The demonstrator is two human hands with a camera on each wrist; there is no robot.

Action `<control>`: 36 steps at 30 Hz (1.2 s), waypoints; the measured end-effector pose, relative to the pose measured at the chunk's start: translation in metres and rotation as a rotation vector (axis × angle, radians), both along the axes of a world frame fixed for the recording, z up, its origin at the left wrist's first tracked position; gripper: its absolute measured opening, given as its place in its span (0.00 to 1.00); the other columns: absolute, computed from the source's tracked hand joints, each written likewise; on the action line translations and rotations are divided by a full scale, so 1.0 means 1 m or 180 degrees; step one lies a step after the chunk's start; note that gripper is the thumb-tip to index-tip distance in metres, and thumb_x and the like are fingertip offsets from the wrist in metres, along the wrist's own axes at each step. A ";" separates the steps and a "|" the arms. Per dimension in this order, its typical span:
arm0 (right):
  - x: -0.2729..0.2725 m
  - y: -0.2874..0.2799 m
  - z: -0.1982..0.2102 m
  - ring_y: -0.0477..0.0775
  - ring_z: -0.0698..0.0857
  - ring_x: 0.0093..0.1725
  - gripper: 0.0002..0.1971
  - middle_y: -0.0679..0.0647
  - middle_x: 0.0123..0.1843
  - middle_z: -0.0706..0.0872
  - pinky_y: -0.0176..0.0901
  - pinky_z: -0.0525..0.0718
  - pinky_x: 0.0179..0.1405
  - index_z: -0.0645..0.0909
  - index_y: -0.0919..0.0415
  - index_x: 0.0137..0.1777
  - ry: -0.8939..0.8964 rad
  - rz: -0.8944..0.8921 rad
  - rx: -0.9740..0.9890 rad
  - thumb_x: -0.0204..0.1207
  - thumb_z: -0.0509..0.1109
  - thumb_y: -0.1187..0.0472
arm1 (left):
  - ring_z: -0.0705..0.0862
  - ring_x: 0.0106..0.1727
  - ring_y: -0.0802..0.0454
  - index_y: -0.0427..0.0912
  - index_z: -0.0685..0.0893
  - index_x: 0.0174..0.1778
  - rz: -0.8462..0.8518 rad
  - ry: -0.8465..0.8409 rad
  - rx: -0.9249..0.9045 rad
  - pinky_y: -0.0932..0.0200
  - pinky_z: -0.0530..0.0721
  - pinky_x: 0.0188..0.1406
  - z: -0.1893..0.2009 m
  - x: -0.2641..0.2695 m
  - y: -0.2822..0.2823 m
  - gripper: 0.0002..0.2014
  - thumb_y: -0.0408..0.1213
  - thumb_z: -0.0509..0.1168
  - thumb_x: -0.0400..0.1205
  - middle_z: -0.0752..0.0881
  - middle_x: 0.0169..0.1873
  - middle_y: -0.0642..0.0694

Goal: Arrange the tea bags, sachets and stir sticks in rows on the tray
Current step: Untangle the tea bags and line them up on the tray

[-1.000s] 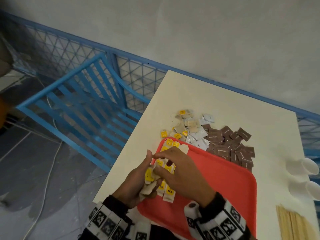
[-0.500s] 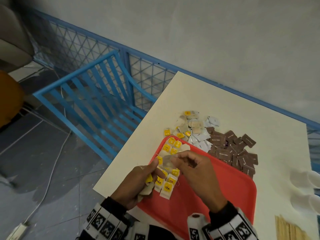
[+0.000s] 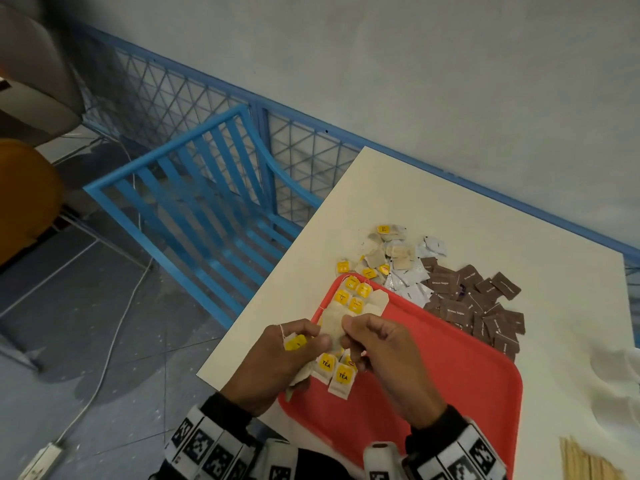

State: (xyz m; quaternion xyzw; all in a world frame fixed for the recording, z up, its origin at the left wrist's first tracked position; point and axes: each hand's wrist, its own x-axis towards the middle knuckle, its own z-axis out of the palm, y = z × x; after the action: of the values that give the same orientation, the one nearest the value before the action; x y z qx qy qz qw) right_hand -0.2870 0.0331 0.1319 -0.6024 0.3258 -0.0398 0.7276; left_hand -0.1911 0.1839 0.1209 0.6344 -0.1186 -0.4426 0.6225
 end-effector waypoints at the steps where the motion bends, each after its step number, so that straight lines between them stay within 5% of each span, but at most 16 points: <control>1: 0.002 0.002 -0.001 0.47 0.75 0.26 0.09 0.51 0.31 0.83 0.38 0.73 0.26 0.87 0.66 0.45 0.0013 0.0027 -0.0078 0.80 0.72 0.59 | 0.65 0.14 0.54 0.24 0.81 0.47 -0.0017 -0.0069 0.0009 0.65 0.67 0.16 -0.002 0.002 0.002 0.18 0.40 0.72 0.79 0.70 0.14 0.45; 5: 0.010 0.004 -0.006 0.48 0.78 0.28 0.03 0.49 0.31 0.84 0.38 0.74 0.28 0.90 0.58 0.47 0.0147 0.0434 -0.0382 0.77 0.76 0.60 | 0.67 0.15 0.54 0.39 0.87 0.40 -0.0346 -0.0305 0.0247 0.63 0.68 0.16 -0.010 0.012 0.014 0.10 0.43 0.73 0.79 0.73 0.16 0.46; 10: 0.018 0.010 -0.010 0.46 0.80 0.30 0.04 0.47 0.33 0.87 0.34 0.78 0.28 0.88 0.58 0.48 0.0175 0.0323 -0.0779 0.79 0.73 0.66 | 0.63 0.16 0.53 0.25 0.82 0.42 -0.0299 0.0204 0.0313 0.66 0.65 0.15 -0.015 0.022 0.026 0.15 0.37 0.70 0.82 0.69 0.17 0.44; 14: 0.018 0.012 -0.017 0.45 0.80 0.35 0.12 0.47 0.45 0.86 0.44 0.85 0.35 0.85 0.46 0.55 0.0084 0.0144 -0.1534 0.78 0.73 0.65 | 0.66 0.17 0.57 0.30 0.81 0.39 -0.0111 0.0643 0.0148 0.67 0.64 0.17 -0.016 0.027 0.028 0.11 0.36 0.68 0.82 0.73 0.17 0.50; 19: 0.013 0.008 -0.018 0.45 0.82 0.57 0.31 0.43 0.65 0.79 0.41 0.86 0.47 0.78 0.42 0.70 -0.0268 0.1055 -0.1887 0.75 0.65 0.76 | 0.62 0.21 0.56 0.40 0.80 0.29 -0.0202 0.1035 -0.0169 0.69 0.62 0.17 -0.015 0.034 0.032 0.15 0.38 0.71 0.82 0.69 0.22 0.48; 21: 0.013 0.007 -0.019 0.46 0.80 0.65 0.27 0.41 0.69 0.78 0.32 0.81 0.51 0.81 0.41 0.68 -0.0555 0.1350 -0.2186 0.76 0.71 0.71 | 0.58 0.22 0.56 0.43 0.79 0.28 -0.0280 0.1235 -0.0330 0.70 0.61 0.17 -0.016 0.036 0.034 0.15 0.39 0.71 0.80 0.66 0.23 0.49; 24: 0.018 0.005 -0.012 0.49 0.85 0.60 0.10 0.42 0.59 0.87 0.36 0.81 0.48 0.90 0.48 0.55 -0.0769 0.1223 -0.1835 0.77 0.75 0.63 | 0.57 0.21 0.57 0.44 0.79 0.28 -0.0359 0.1355 -0.0410 0.69 0.58 0.16 -0.018 0.036 0.037 0.15 0.41 0.70 0.80 0.67 0.23 0.49; 27: 0.020 0.000 0.001 0.49 0.88 0.45 0.04 0.45 0.45 0.90 0.45 0.83 0.39 0.91 0.53 0.48 -0.0651 0.1166 -0.1623 0.78 0.75 0.58 | 0.60 0.22 0.56 0.42 0.87 0.33 -0.0290 0.1184 -0.0279 0.67 0.56 0.18 -0.023 0.037 0.037 0.14 0.43 0.69 0.84 0.71 0.25 0.48; 31: 0.023 -0.016 0.006 0.44 0.79 0.30 0.08 0.49 0.30 0.85 0.34 0.74 0.31 0.88 0.56 0.39 0.0097 0.1430 -0.2482 0.78 0.74 0.55 | 0.63 0.22 0.55 0.47 0.92 0.52 -0.0129 0.0262 0.0150 0.65 0.61 0.20 -0.032 0.041 0.034 0.13 0.48 0.65 0.82 0.73 0.27 0.46; 36: 0.031 -0.020 0.010 0.42 0.77 0.29 0.13 0.49 0.29 0.81 0.32 0.68 0.29 0.85 0.59 0.39 0.0423 0.2372 -0.2836 0.81 0.70 0.53 | 0.71 0.18 0.58 0.50 0.83 0.69 -0.0732 -0.0590 0.0057 0.66 0.69 0.18 -0.027 0.038 0.023 0.16 0.41 0.67 0.84 0.76 0.25 0.43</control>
State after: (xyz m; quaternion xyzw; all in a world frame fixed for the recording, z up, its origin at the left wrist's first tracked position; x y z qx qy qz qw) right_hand -0.2560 0.0126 0.1417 -0.9254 0.0887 0.1235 0.3471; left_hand -0.1533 0.2068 0.0942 0.6603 -0.2435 -0.4516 0.5484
